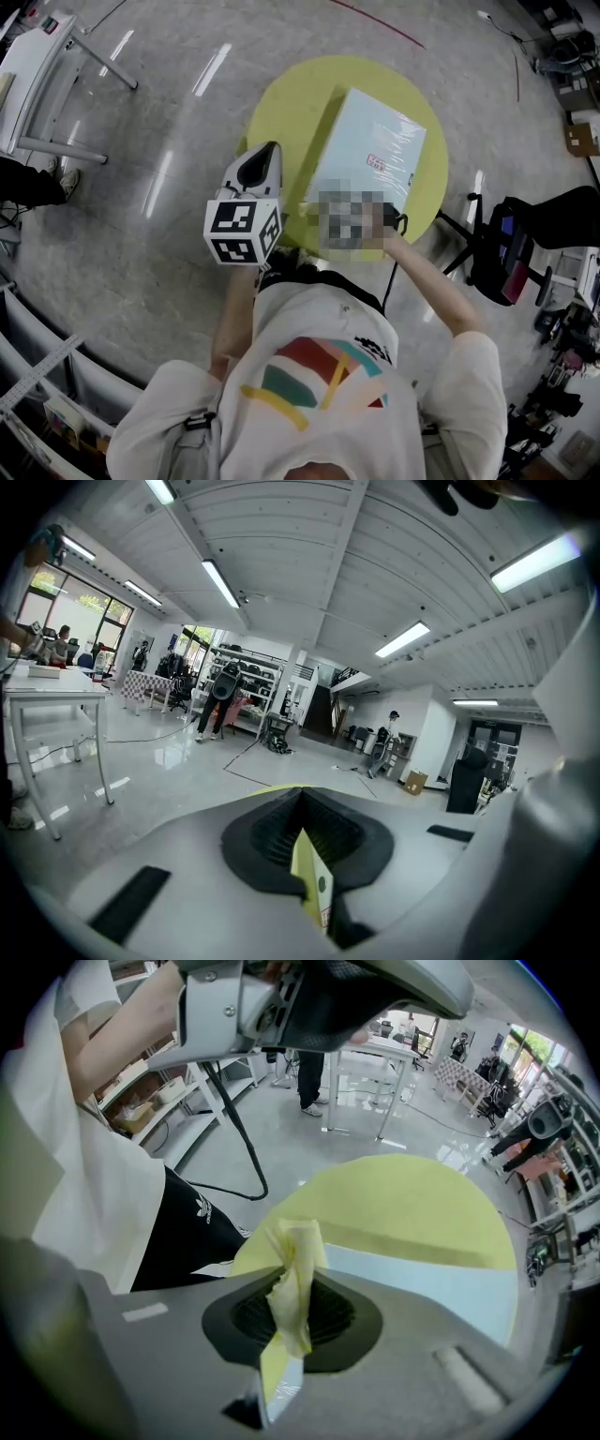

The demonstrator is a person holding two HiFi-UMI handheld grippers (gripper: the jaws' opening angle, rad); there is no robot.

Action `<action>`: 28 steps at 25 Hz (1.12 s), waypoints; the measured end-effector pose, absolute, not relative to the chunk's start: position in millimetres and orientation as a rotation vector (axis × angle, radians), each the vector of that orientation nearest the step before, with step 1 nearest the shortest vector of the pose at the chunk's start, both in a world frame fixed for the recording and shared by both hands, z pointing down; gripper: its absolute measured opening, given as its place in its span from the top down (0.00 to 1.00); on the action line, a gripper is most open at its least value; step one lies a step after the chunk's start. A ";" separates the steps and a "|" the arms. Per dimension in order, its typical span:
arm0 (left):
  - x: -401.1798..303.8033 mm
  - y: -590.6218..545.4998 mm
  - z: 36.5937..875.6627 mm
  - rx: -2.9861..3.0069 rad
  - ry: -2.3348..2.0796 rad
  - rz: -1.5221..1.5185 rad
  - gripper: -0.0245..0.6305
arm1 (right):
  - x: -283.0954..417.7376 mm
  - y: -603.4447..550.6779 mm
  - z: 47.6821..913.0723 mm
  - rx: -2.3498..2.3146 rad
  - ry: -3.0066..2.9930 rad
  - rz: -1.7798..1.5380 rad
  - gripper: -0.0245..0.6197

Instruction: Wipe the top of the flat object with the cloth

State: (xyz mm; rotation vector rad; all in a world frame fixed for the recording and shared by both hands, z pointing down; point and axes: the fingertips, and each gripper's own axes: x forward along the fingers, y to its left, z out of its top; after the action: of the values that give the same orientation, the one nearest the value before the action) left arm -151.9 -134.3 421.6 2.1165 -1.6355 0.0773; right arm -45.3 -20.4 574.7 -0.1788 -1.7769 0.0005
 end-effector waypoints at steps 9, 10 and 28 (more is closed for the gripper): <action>-141.6 -142.7 380.4 2.219 -1.689 0.113 0.94 | -51.0 -97.8 491.8 0.139 -2.000 -0.045 0.92; -138.4 -143.8 371.6 2.243 -1.695 0.112 0.94 | -51.0 -106.0 475.9 0.189 -2.039 -0.051 0.92; -36.6 -133.0 217.5 2.699 -1.597 -0.043 0.94 | 44.4 -127.2 246.3 1.273 -2.635 -0.140 0.92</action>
State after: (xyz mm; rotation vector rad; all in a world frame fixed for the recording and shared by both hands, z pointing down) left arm -36.6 -133.0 217.5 2.6994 -1.5972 -0.0433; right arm 44.4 -127.2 246.3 1.2730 -2.6351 -0.1402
